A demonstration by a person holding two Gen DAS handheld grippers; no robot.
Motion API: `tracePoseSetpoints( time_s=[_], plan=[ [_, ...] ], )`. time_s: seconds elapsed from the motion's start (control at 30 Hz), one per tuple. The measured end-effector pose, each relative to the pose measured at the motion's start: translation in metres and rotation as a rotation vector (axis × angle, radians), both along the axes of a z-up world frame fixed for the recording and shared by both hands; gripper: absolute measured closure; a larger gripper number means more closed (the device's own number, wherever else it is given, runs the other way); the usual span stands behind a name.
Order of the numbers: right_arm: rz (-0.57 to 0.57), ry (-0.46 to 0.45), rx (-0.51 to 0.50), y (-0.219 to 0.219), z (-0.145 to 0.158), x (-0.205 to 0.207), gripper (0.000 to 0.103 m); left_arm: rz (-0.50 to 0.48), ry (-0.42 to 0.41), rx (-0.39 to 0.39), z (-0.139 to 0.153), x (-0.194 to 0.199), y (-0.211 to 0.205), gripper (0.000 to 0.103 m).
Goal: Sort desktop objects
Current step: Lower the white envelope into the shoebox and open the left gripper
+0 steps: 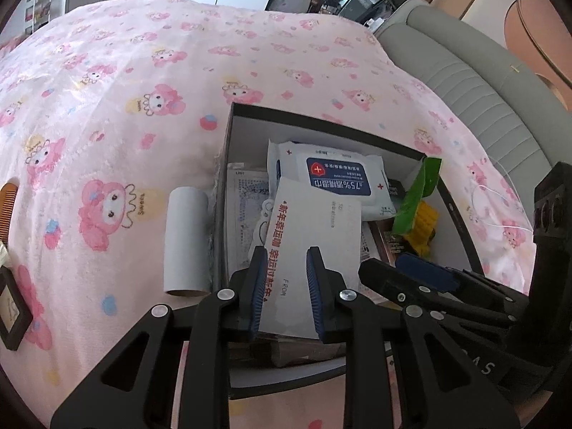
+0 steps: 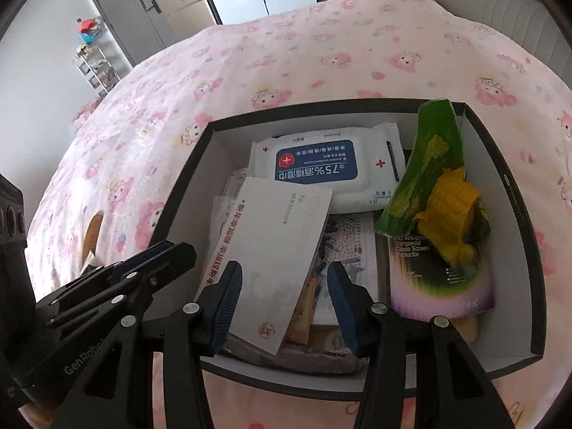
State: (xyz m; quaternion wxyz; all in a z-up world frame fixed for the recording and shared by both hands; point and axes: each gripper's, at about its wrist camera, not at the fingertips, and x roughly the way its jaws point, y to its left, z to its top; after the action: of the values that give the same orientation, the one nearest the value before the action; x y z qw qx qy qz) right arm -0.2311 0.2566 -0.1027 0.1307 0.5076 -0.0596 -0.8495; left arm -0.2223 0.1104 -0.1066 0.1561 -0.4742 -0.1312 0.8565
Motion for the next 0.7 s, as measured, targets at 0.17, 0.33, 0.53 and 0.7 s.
tracePoseSetpoints(
  time_s=[0.17, 0.33, 0.53, 0.7],
  plan=[
    [-0.006, 0.029, -0.002, -0.003, 0.011, 0.016, 0.056, 0.000, 0.014, 0.025, 0.009, 0.014, -0.009, 0.081],
    [0.026, 0.152, 0.024, -0.018, 0.035, 0.047, 0.056, 0.002, 0.052, 0.033, 0.029, 0.043, -0.026, 0.081],
    [0.161, 0.210, -0.049, -0.037, 0.037, 0.088, 0.056, -0.013, 0.048, 0.013, 0.038, 0.080, -0.050, 0.078],
    [0.235, 0.239, -0.075, -0.053, 0.036, 0.117, 0.056, 0.010, 0.055, -0.009, 0.040, 0.115, -0.069, 0.077]
  ],
)
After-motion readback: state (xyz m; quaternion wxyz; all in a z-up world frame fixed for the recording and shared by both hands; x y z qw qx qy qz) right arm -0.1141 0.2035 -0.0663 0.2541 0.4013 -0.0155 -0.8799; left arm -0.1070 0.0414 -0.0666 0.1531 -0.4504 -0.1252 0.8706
